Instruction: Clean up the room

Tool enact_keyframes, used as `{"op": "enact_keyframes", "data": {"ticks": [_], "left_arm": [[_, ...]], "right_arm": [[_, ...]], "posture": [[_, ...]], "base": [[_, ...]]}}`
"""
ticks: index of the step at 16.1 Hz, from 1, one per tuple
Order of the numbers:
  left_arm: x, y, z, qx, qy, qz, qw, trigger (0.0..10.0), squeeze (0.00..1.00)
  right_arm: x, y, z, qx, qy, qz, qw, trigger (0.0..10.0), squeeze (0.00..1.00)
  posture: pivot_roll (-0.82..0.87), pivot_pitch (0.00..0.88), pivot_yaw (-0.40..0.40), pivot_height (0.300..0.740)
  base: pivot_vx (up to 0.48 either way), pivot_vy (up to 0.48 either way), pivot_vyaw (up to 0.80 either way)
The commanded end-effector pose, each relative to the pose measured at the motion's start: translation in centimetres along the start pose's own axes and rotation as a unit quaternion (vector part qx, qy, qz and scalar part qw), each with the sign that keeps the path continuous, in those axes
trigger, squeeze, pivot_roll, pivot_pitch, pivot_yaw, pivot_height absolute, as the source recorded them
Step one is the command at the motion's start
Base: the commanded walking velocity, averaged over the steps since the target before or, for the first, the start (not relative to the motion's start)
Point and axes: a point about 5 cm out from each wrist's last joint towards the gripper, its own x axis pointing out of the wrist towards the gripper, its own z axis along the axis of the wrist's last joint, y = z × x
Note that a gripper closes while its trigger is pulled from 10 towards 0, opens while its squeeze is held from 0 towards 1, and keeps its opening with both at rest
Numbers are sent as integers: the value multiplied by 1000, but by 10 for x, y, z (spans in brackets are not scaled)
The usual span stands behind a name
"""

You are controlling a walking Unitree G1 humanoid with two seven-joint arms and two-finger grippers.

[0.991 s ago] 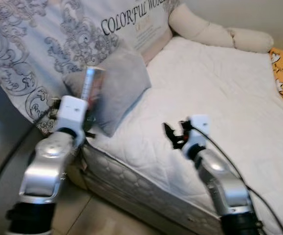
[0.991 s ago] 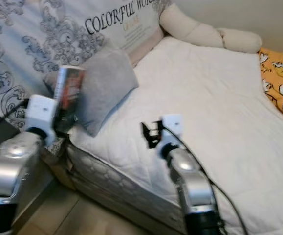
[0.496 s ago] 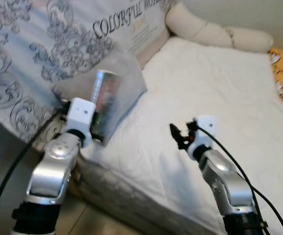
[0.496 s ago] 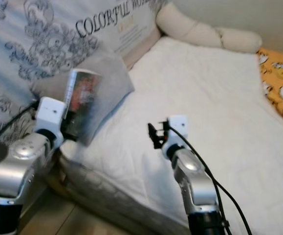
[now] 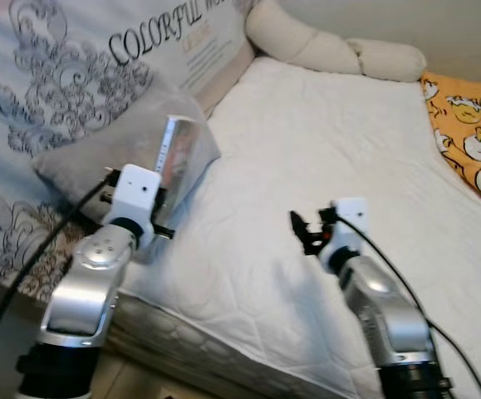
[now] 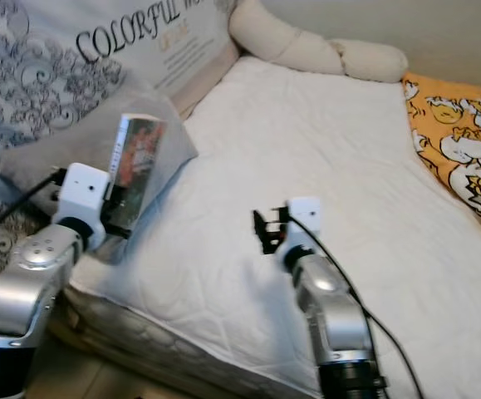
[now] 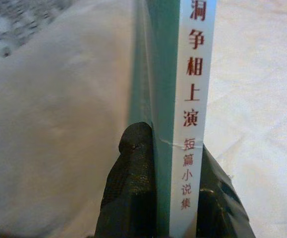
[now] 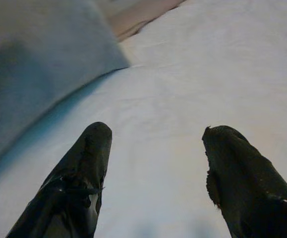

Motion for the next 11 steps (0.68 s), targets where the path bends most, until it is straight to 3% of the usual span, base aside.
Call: {"op": "enact_keyframes", "data": {"ticks": [1, 3, 7, 8, 11], "left_arm": [[-3, 5, 7, 5, -20, 10, 1000, 10000, 0], [-4, 5, 7, 5, -20, 10, 1000, 10000, 0], [-4, 7, 7, 9, -21, 12, 1000, 10000, 0], [-4, 7, 8, 20, -25, 11, 999, 10000, 0], [-5, 4, 10, 41, -28, 5, 999, 10000, 0]], "right_arm": [[0, 4, 3, -3, -6, 5, 1000, 10000, 0], [0, 4, 2, -1, 1, 6, 1000, 10000, 0], [-1, 5, 1, 2, -2, 4, 1000, 10000, 0], [-1, 5, 2, 2, -2, 4, 1000, 10000, 0], [-2, 4, 1, 4, -5, -3, 1000, 10000, 0]], "posture": [[-21, 0, -24, 740], [-20, 0, -24, 740], [-20, 0, -22, 740], [-19, 0, -22, 740], [-18, 0, -18, 740]], "base": [[0, 0, 0], [0, 176, -375], [0, 468, -763], [0, 0, -763], [0, -480, 0]]}}
